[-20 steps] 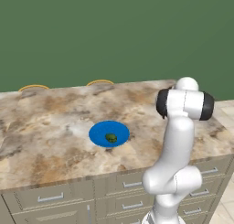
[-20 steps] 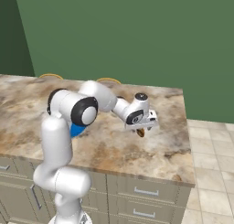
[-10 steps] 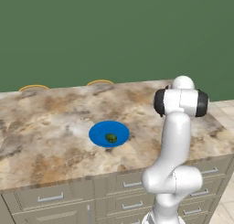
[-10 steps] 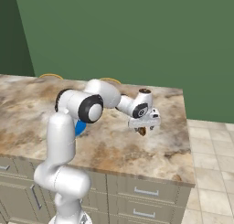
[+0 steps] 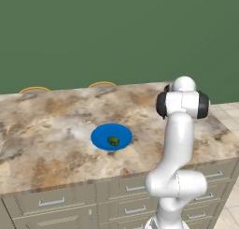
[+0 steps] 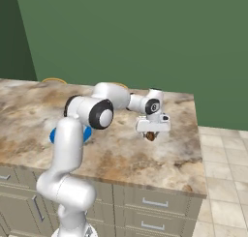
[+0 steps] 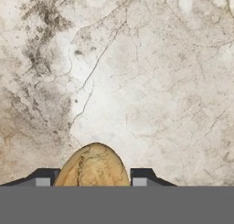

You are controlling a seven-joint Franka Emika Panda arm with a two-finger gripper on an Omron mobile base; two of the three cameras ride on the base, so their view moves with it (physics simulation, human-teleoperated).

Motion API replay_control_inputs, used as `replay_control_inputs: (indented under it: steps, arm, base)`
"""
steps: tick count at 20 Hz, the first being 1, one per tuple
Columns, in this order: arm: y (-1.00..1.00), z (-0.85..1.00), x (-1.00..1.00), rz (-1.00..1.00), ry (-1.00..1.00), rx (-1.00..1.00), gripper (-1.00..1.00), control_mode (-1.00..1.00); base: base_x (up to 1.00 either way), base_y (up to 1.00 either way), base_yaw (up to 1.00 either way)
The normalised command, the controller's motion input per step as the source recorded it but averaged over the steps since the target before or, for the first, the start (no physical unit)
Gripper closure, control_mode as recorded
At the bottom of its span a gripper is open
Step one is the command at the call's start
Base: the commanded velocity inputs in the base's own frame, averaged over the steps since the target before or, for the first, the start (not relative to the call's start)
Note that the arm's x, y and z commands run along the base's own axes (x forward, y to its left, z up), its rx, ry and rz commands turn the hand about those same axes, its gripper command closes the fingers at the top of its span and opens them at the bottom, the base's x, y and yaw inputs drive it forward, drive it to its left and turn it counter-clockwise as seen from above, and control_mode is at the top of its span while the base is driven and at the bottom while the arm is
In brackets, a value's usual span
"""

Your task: Pick the avocado and bread from the counter and place them on the plate. Then pick the jam from the cabinet and place it next to the plate. Lastly close the cabinet door.

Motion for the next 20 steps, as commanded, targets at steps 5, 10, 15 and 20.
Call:
replay_control_inputs:
  steps: [5, 10, 15, 20]
  arm:
    - [0.01, 0.38, -0.80, 0.00, 0.01, 0.13, 1.00, -1.00]
    - [0.42, 0.50, -0.82, 0.00, -0.03, 0.03, 1.00, -1.00]
    - [0.81, 0.54, -0.74, 0.00, -0.05, 0.00, 1.00, -1.00]
    - [0.86, 0.54, -0.64, 0.00, -0.02, -0.01, 1.00, -1.00]
  base:
    - [0.00, 0.00, 0.00]
    - [0.00, 0.00, 0.00]
    - [0.00, 0.00, 0.00]
    - [0.00, 0.00, 0.00]
